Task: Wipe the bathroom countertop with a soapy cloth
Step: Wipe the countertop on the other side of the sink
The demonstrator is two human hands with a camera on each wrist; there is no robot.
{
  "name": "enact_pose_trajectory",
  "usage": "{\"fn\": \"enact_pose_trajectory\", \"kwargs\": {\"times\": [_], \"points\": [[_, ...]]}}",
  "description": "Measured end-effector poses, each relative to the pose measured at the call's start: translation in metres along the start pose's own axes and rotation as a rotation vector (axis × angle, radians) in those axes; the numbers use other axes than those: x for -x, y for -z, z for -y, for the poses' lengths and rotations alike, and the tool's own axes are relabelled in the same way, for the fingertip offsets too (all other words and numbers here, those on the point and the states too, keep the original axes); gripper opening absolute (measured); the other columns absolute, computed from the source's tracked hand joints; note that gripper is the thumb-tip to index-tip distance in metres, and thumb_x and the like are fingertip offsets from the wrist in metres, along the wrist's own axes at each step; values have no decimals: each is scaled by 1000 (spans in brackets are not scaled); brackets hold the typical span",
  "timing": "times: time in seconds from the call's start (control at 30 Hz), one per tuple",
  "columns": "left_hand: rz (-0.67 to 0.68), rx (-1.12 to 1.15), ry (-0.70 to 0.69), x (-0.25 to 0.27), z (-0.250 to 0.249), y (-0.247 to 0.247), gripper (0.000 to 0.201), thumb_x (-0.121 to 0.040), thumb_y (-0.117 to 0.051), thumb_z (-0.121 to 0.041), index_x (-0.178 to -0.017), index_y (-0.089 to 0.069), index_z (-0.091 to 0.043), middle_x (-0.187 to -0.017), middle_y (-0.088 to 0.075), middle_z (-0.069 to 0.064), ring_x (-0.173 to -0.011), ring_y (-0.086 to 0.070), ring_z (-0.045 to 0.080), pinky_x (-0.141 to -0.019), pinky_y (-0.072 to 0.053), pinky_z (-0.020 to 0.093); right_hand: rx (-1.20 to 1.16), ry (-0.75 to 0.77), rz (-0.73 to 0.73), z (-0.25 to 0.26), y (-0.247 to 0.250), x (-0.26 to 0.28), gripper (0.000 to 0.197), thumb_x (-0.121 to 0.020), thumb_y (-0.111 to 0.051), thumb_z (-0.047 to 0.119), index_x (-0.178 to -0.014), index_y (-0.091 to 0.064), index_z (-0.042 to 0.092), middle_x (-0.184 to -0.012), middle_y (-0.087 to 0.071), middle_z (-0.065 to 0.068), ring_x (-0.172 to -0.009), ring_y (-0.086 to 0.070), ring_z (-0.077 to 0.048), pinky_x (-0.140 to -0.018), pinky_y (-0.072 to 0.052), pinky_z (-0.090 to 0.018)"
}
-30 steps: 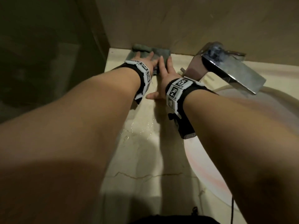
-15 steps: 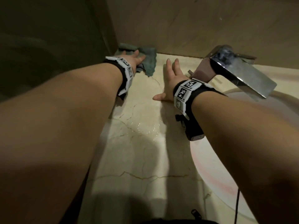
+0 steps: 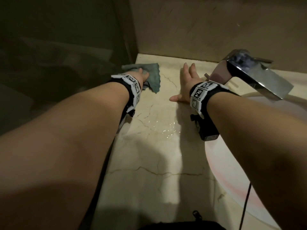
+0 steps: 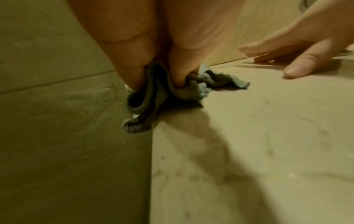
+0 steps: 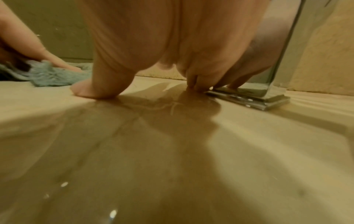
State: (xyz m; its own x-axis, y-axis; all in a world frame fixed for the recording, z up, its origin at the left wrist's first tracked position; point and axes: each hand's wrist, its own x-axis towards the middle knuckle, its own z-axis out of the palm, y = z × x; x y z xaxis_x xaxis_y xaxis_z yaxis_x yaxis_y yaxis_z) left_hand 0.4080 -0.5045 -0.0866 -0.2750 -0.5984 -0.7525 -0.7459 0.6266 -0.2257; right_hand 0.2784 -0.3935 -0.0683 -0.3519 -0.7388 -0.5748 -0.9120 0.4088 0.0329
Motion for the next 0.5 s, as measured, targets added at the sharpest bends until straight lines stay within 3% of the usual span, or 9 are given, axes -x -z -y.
{"fn": "enact_pose_trajectory", "kwargs": {"times": [0.07, 0.17, 0.27, 0.37, 0.5], "points": [[-21, -36, -19, 15, -4, -11, 94, -85, -66, -10, -153, -1, -13, -160, 7, 13, -147, -10, 33, -117, -22, 49, -3, 18, -20, 0, -4, 3, 113, -79, -57, 60, -149, 20, 15, -157, 23, -3, -148, 1, -29, -118, -14, -44], [-167, -13, -38, 31, -8, -25, 67, -94, -51, -8, -151, -17, -12, -158, -13, 15, -143, -24, 34, -117, -25, 44, -99, 50, -44, 1, -10, 6, 102, -85, -58, 51, -151, 11, 14, -159, 17, -7, -148, -2, -30, -118, -14, -43], [-150, 4, 2, 51, -9, -27, 76, -90, -58, -6, -152, -17, -20, -158, -20, 9, -141, -31, 33, -116, -28, 43, -152, 27, -40, 1, -13, 11, 87, -90, -55, 43, -153, -2, 15, -160, 8, -5, -146, -17, -31, -115, -23, -42], [-249, 131, 18, 78, -14, -13, 61, -90, -57, -4, -146, -34, -14, -147, -40, 13, -131, -45, 32, -107, -41, 40, -203, 85, -98, -6, -10, 21, 67, -94, -50, 36, -149, -23, 10, -159, -9, -10, -143, -24, -32, -114, -26, -41], [-344, 226, 3, 112, -20, 6, 54, -89, -56, 0, -140, -41, -9, -138, -46, 18, -122, -52, 33, -97, -44, 38, -257, 90, -144, -20, 3, 41, 71, -95, -50, 32, -152, -11, 12, -160, -9, -9, -145, -22, -26, -117, -25, -34]]}}
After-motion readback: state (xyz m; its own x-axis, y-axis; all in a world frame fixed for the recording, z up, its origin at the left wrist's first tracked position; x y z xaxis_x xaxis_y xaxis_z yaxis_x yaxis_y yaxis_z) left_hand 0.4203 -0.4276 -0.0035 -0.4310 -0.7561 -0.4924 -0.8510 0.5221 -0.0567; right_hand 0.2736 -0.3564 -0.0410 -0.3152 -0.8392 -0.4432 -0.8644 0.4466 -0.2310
